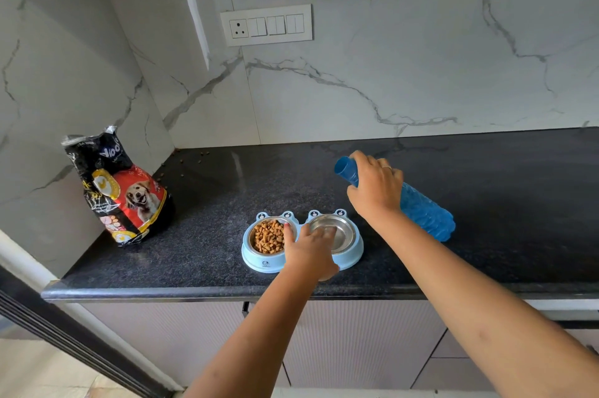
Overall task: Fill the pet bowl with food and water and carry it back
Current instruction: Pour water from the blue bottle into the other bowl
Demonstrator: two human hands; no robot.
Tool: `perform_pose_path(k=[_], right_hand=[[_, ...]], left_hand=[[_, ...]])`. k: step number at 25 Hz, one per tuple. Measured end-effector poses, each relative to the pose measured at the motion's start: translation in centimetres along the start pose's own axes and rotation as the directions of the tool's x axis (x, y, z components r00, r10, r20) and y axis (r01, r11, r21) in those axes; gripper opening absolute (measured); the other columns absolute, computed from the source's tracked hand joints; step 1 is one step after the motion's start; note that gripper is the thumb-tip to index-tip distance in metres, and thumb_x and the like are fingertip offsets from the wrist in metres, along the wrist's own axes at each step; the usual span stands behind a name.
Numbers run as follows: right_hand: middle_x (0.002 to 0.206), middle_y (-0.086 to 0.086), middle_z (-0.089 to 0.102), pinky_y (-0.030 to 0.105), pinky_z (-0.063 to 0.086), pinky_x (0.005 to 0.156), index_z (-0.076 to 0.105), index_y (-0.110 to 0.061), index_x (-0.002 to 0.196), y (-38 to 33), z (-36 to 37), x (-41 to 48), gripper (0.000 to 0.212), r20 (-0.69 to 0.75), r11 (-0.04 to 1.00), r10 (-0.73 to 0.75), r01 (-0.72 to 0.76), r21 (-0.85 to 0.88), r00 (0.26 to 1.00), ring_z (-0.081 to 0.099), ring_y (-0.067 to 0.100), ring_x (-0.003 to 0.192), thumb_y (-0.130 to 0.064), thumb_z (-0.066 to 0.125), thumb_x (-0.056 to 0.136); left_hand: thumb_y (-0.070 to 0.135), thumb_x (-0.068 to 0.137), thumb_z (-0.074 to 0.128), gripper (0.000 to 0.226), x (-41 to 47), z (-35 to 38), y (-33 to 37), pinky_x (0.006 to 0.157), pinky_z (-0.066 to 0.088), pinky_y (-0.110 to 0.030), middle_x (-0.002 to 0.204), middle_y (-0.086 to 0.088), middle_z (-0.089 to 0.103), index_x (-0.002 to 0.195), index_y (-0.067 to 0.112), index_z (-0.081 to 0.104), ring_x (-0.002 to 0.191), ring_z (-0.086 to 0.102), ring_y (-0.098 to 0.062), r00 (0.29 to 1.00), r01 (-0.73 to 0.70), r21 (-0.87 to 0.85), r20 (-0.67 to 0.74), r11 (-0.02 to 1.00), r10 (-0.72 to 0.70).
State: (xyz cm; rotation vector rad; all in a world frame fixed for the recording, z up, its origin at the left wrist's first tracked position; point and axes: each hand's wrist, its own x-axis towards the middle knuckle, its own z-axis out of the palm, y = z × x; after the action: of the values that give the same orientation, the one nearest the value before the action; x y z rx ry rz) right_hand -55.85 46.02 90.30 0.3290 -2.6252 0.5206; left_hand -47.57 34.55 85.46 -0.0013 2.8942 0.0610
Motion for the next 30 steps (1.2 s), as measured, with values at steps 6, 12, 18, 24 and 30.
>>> perform_pose_path(k=[6, 12, 18, 24, 30], right_hand=[[0.109, 0.006, 0.066, 0.042, 0.047, 0.080, 0.052, -0.013, 0.115, -2.0, -2.6, 0.1, 0.044, -0.161, 0.982, 0.018, 0.013, 0.188, 0.987, 0.059, 0.031, 0.103, -0.017, 0.069, 0.075], [0.101, 0.003, 0.064, 0.042, 0.051, 0.077, 0.053, -0.014, 0.109, -2.9, -6.0, 0.8, 0.041, -0.213, 0.904, 0.012, 0.080, 0.420, 0.977, 0.059, 0.027, 0.094, -0.025, 0.072, 0.075], [0.137, -0.005, 0.047, 0.027, 0.036, 0.100, 0.040, -0.023, 0.137, -0.1, -7.7, 1.5, 0.070, -0.068, 0.768, -0.085, 0.109, 0.631, 0.994, 0.041, 0.012, 0.124, -0.035, 0.075, 0.078], [0.143, -0.011, 0.035, 0.030, 0.036, 0.103, 0.024, -0.031, 0.148, 6.3, -4.1, 0.7, 0.090, 0.259, 0.746, 0.022, -0.189, 0.638, 0.966, 0.034, 0.008, 0.132, -0.022, 0.078, 0.077], [0.130, -0.015, 0.052, 0.034, 0.050, 0.095, 0.033, -0.033, 0.140, 7.8, 0.3, 4.3, 0.090, 0.130, 0.751, 0.115, -0.171, 0.638, 0.985, 0.053, 0.006, 0.115, -0.027, 0.086, 0.067]], left_hand=[[0.042, 0.086, 0.062, 0.082, 1.3, -2.7, 3.0, 0.107, 0.031, -0.053, 0.146, -0.006, 0.042, 0.149, 0.017, 0.015, 0.134, 0.037, -0.031, 0.973, -0.145, -0.446, -0.227, 0.883, 0.045], [0.006, 0.079, 0.068, 0.067, 2.0, -4.7, 4.1, 0.075, 0.045, -0.022, 0.109, 0.006, 0.058, 0.137, 0.018, 0.036, 0.100, 0.059, -0.014, 0.931, -0.313, -0.879, -0.359, 0.360, -0.067], [0.012, 0.068, 0.077, 0.069, 5.0, -6.8, 4.0, 0.095, 0.051, -0.039, 0.113, 0.011, 0.061, 0.128, 0.027, 0.044, 0.107, 0.060, -0.015, 0.913, -0.356, -0.914, -0.385, 0.193, -0.137], [0.019, 0.070, 0.082, 0.062, 8.7, -10.1, 4.0, 0.084, 0.050, -0.023, 0.111, 0.011, 0.062, 0.123, 0.022, 0.050, 0.103, 0.061, -0.009, 0.915, -0.347, -0.923, -0.373, 0.166, -0.157], [0.034, 0.066, 0.084, 0.068, 13.3, -10.5, 5.3, 0.089, 0.052, -0.029, 0.111, 0.013, 0.060, 0.125, 0.025, 0.051, 0.102, 0.061, -0.009, 0.921, -0.310, -0.901, -0.364, 0.304, -0.139]])
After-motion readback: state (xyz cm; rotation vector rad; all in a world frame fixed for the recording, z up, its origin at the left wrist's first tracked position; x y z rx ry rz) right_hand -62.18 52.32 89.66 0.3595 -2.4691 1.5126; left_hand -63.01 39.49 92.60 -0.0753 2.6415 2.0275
